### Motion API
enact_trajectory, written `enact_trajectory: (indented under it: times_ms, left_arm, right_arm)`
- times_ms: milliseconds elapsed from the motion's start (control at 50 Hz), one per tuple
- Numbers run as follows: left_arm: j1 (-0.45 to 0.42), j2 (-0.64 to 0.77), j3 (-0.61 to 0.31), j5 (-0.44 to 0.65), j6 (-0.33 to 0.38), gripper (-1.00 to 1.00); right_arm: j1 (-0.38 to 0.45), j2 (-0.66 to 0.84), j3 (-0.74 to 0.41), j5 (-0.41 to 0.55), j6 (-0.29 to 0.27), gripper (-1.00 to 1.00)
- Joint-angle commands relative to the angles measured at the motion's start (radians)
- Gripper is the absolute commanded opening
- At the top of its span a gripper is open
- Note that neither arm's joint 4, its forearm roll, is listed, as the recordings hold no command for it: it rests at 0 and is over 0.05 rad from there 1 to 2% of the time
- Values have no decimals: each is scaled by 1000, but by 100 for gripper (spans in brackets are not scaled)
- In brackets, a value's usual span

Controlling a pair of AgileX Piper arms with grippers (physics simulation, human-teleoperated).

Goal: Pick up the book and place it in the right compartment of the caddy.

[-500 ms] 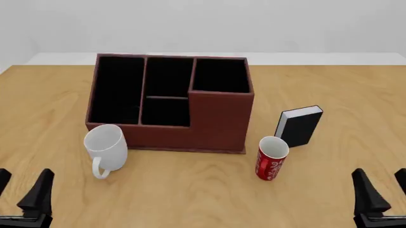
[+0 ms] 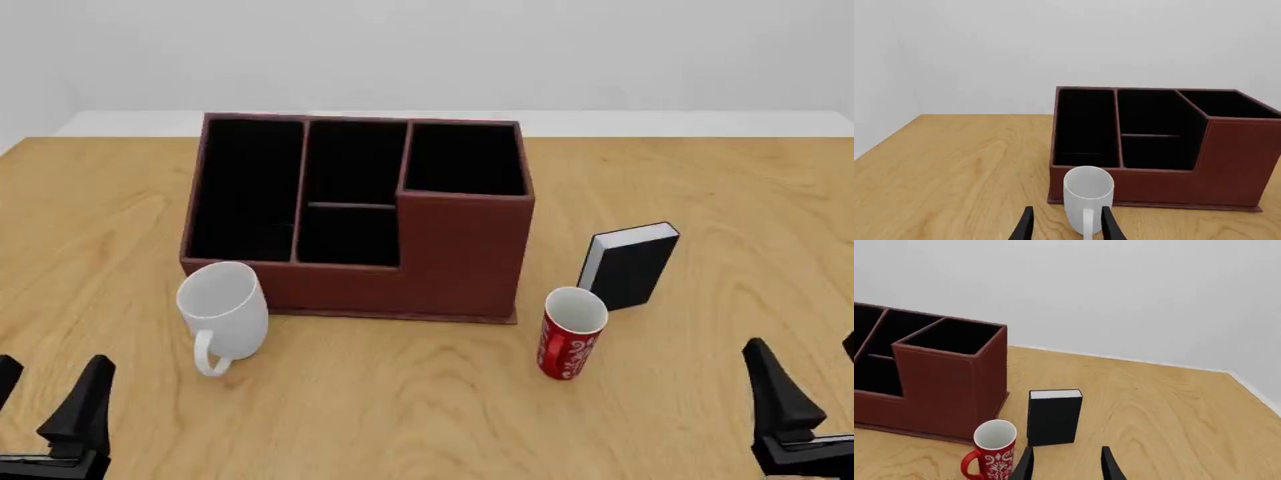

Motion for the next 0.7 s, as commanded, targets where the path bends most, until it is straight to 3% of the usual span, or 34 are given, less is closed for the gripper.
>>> enact_trajectory:
  times_ms: [20,200,240,280,320,400,480,700]
  left_arm:
    - [0,0,0,0,0,100]
    - [0,0,0,0,0,100]
    - [0,0,0,0,0,100]
    - [0,0,0,0,0,100]
    - [0,0,0,0,0,100]
    - [0,0,0,0,0,100]
    - [0,0,0,0,0,100]
    - [0,0,0,0,0,100]
  right_arm:
    - [-9,100,-104,44,-127,100]
    - [-30,263,-165,-3,-231,100]
    - [-19,255,-186,12,-233,100]
    - [-23,285,-188,0,-292,100]
    - [-24,318,-212,4,-290,100]
    - [-36,373,-236,-12,-368,100]
    - [-39,417,-277,-10,-408,100]
    - [42,468,-420,70,-578,100]
